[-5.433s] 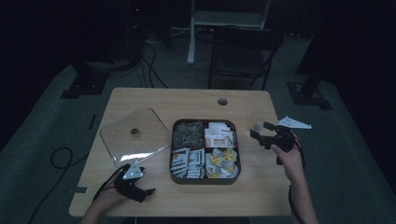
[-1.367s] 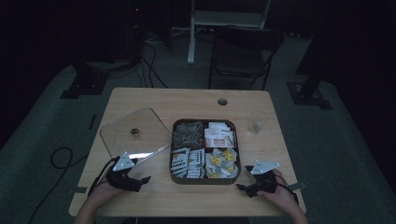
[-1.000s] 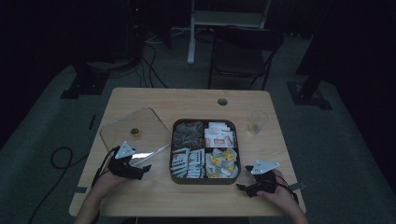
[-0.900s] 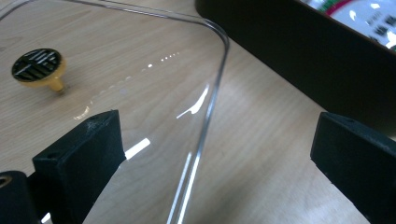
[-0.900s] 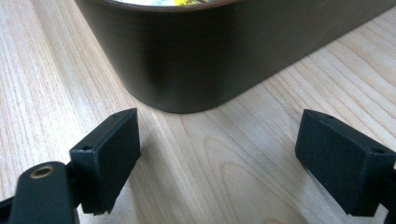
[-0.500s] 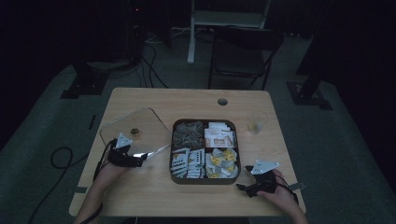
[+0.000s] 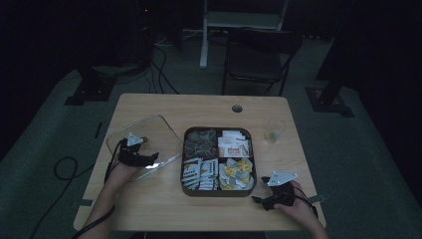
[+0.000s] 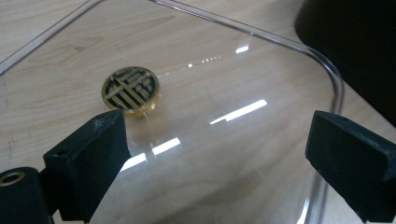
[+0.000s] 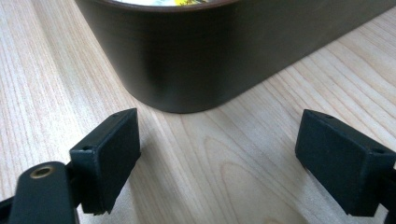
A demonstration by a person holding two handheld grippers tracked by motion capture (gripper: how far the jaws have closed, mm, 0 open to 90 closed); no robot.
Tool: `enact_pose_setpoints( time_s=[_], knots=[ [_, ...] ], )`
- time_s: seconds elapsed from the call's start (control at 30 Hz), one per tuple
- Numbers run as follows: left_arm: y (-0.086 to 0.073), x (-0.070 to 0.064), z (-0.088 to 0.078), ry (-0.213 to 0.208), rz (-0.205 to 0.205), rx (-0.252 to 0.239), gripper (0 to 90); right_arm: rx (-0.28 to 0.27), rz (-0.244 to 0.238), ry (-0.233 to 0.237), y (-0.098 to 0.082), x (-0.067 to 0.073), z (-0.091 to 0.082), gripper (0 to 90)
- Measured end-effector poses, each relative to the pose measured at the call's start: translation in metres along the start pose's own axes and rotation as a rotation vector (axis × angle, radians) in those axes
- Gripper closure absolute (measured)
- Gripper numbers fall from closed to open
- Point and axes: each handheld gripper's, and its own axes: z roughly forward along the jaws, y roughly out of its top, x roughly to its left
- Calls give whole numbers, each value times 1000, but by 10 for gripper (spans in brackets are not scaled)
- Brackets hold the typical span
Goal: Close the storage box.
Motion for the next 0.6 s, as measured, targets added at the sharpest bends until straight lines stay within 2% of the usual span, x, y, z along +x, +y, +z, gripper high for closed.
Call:
enact_pose_setpoints(
  time_s=[0.13,0.3,0.4,0.6],
  knots=[
    [5,4,7,17,-16,5,89,0,0,0,0,0,0,136],
    [10,11,14,72,-40,-1,177,0,0,0,0,0,0,136],
    [11,17,17,76,-65,-10,256,0,0,0,0,0,0,136],
    [9,19,27,125,-59,8,302,0,0,0,0,0,0,136]
  ],
)
